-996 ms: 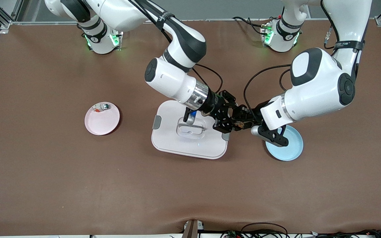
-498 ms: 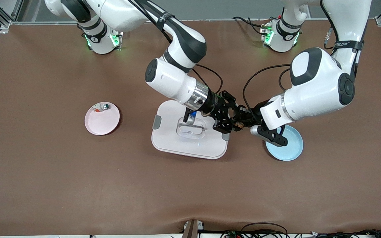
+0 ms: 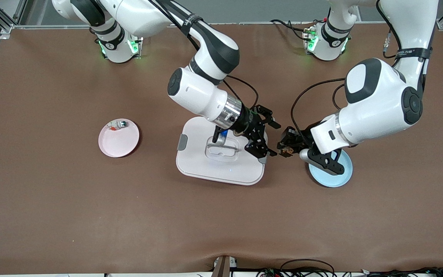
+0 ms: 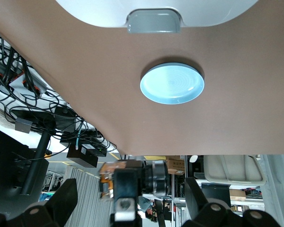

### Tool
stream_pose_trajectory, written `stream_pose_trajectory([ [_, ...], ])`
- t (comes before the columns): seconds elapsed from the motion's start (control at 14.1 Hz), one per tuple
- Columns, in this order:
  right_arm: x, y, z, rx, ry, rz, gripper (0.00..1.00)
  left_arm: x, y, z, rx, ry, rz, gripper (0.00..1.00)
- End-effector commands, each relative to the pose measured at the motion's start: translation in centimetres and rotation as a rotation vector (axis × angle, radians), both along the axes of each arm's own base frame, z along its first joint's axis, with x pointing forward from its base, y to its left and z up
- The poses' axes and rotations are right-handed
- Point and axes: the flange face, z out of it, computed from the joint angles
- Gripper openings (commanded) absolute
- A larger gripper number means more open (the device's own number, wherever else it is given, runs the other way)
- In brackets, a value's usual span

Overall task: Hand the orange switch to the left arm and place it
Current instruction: 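Lower the switch onto the blue plate while the right gripper withdraws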

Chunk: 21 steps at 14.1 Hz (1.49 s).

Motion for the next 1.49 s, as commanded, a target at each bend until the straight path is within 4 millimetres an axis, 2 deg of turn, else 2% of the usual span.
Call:
stream_pose_trajectory([
  [0.0, 1.1, -0.9, 0.5, -0.044, -0.011, 0.034, 1.0, 0.6, 0.7, -0.4, 0.1, -0.069, -0.081, 0.0],
  [0.28, 0.0, -0.4, 0.3, -0.254, -0.156, 0.222, 1.0, 2.1, 4.3, -4.0, 0.237, -0.13, -0.294, 0.0],
  [0.36, -0.2, -0.6, 1.3, -0.295, -0.209, 0.281, 1.0, 2.4, 5.4, -5.3, 0.271, -0.139, -0.364, 0.0],
  [0.43, -0.2, -0.9, 0.9, -0.348, -0.239, 0.352, 1.0, 2.4, 5.7, -6.1, 0.275, -0.145, -0.428, 0.0],
  [0.57, 0.7, -2.9, 0.1, -0.429, -0.269, 0.501, 1.0, 2.2, 7.8, -8.5, 0.273, -0.129, -0.521, 0.0],
  [0.71, 0.7, -4.7, 1.8, -0.51, -0.338, 0.645, 1.0, 1.6, 9.2, -10.4, 0.325, -0.128, -0.652, 0.0],
  [0.85, 2.0, -8.1, 3.5, -0.596, -0.387, 0.74, 1.0, 1.4, 11.5, -12.4, 0.376, -0.129, -0.769, 0.0],
  [1.0, 2.2, -10.4, 3.5, -0.63, -0.393, 0.903, 1.0, 0.8, 14.1, -15.4, 0.366, -0.167, -0.847, 0.0],
  [1.14, 3.1, -13.7, 4.1, -0.646, -0.398, 1.011, 1.0, -0.2, 17.1, -18.8, 0.36, -0.223, -0.911, 0.0],
  [1.21, 3.7, -15.7, 3.8, -0.666, -0.392, 1.083, 1.0, -0.4, 17.6, -19.7, 0.359, -0.266, -0.959, 0.0],
  [1.35, 3.8, -19.3, 4.6, -0.686, -0.384, 1.245, 1.0, -0.2, 19.6, -21.9, 0.341, -0.311, -1.074, 0.0],
  [1.42, 3.9, -21.1, 4.7, -0.682, -0.371, 1.312, 1.0, -0.3, 19.6, -22.8, 0.329, -0.316, -1.123, 0.0],
])
